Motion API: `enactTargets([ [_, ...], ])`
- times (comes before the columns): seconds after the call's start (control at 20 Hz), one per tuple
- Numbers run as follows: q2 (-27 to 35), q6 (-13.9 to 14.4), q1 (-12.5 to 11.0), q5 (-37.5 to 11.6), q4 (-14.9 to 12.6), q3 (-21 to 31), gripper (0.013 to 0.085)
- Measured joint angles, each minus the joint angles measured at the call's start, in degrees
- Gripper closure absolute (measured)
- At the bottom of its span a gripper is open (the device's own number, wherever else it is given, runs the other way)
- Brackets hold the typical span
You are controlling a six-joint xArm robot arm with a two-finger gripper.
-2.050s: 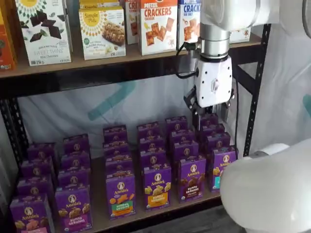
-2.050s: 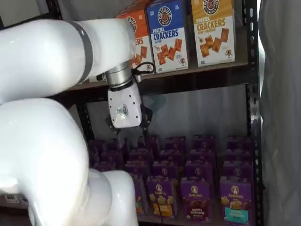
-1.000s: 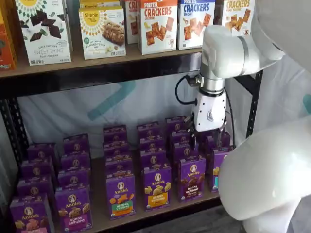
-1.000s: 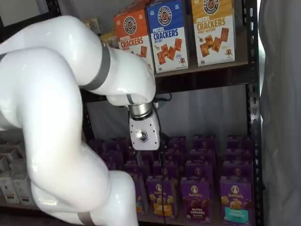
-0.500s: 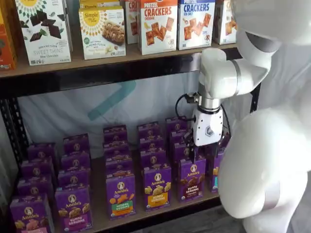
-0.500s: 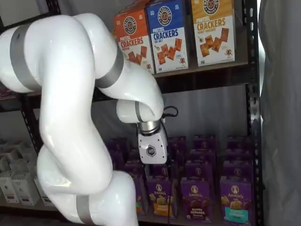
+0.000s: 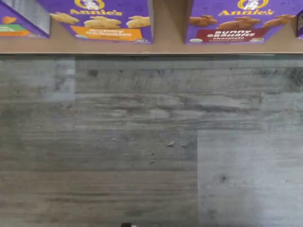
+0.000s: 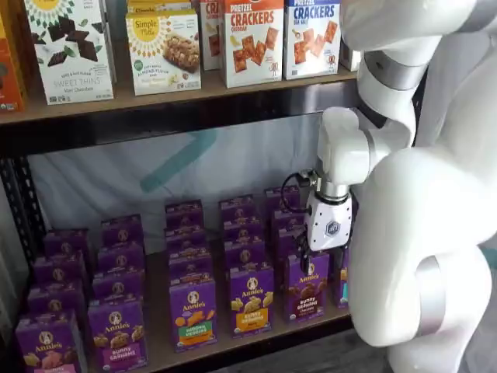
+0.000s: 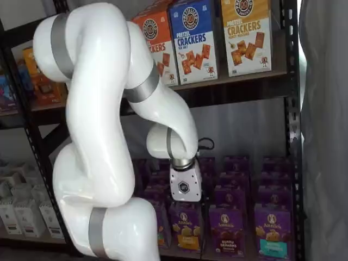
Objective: Pick up the purple box with a brown patch in the center, on the bottom shelf, the fifth box from the left
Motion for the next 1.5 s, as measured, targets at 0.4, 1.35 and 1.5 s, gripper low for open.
enactTargets([
  [0.4, 10.83, -0.93, -1.45, -5.54, -0.8, -5.3, 0.013],
  [1.35, 30.73, -3.73, -2.47, -10.08, 0.95, -24.35, 0.013],
  [1.5, 33.43, -3.88, -3.13, -8.73, 0.46, -28.06, 0.013],
])
